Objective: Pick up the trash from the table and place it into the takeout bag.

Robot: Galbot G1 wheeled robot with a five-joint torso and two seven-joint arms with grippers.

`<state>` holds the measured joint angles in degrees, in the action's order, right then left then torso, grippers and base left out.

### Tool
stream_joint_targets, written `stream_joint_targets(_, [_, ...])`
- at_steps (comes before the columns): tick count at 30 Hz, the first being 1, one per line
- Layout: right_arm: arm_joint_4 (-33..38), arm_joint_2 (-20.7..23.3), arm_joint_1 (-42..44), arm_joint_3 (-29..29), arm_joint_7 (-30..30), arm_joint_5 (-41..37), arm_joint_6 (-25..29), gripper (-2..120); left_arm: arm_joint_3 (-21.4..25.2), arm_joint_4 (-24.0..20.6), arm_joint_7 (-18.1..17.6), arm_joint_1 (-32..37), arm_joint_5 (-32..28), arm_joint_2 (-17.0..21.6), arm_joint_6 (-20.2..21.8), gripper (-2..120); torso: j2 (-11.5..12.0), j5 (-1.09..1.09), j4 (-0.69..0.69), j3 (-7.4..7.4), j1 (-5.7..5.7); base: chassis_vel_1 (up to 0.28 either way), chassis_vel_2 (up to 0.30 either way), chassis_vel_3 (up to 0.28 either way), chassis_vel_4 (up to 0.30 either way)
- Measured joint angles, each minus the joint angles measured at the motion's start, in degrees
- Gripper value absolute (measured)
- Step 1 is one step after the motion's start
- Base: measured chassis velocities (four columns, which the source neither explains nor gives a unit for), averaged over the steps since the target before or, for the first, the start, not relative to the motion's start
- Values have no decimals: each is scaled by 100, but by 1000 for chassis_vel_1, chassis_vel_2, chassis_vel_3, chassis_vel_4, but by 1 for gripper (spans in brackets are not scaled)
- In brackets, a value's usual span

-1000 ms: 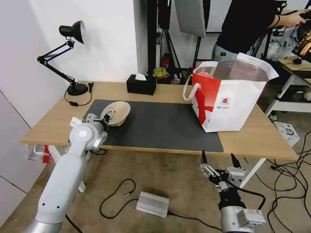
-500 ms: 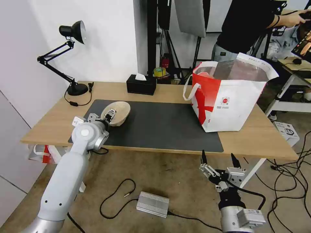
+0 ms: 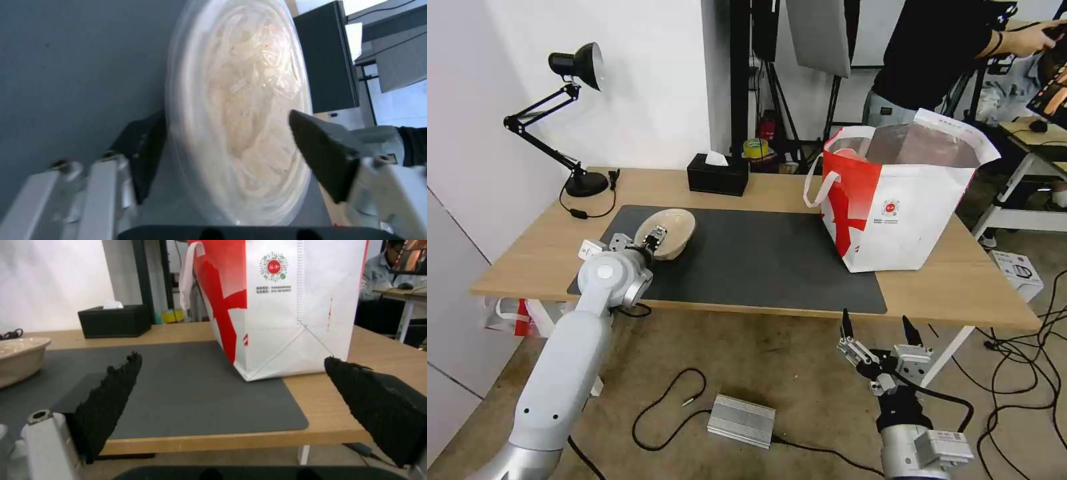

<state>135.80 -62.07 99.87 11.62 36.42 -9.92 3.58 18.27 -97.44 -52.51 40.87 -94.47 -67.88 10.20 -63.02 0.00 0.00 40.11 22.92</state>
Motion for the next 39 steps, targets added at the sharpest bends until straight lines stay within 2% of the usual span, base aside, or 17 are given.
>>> stream_joint_targets(1, [0,0,0,0,0,0,0,100,0,0,0,0,0,0,0,68,0,0,0,0,0,0,0,0,0])
stream_joint_targets(4, [0,0,0,0,0,0,0,100,-3,-8,13,2,7,3,-11,54,0,0,0,0,0,0,0,0,0])
stream_joint_targets(7, [0,0,0,0,0,0,0,100,-3,-34,23,23,7,12,-16,47,0,0,0,0,0,0,0,0,0])
stream_joint_targets(9, [0,0,0,0,0,0,0,100,-6,-47,42,39,7,32,-21,36,0,0,0,0,0,0,0,0,0])
stream_joint_targets(10, [0,0,0,0,0,0,0,100,-6,-47,42,39,7,32,-21,36,0,0,0,0,0,0,0,0,0])
stream_joint_targets(14, [0,0,0,1,0,0,0,100,-16,-92,58,64,2,71,-27,18,0,0,0,0,0,0,0,0,0])
stream_joint_targets(15, [0,0,0,1,0,0,0,100,-16,-92,58,64,2,71,-27,18,0,0,0,0,0,0,0,0,0])
stream_joint_targets(19, [0,0,0,0,0,0,0,100,-32,-111,84,123,-4,98,-33,1,0,0,0,0,0,0,0,0,0])
stream_joint_targets(29, [0,0,0,0,0,0,0,100,1,-263,185,223,86,158,-35,1,0,0,0,0,-1,0,0,0,0])
stream_joint_targets(39, [0,0,0,0,0,0,0,100,-2,-839,294,153,-21,368,-68,1,0,0,0,0,-1,0,0,0,0])
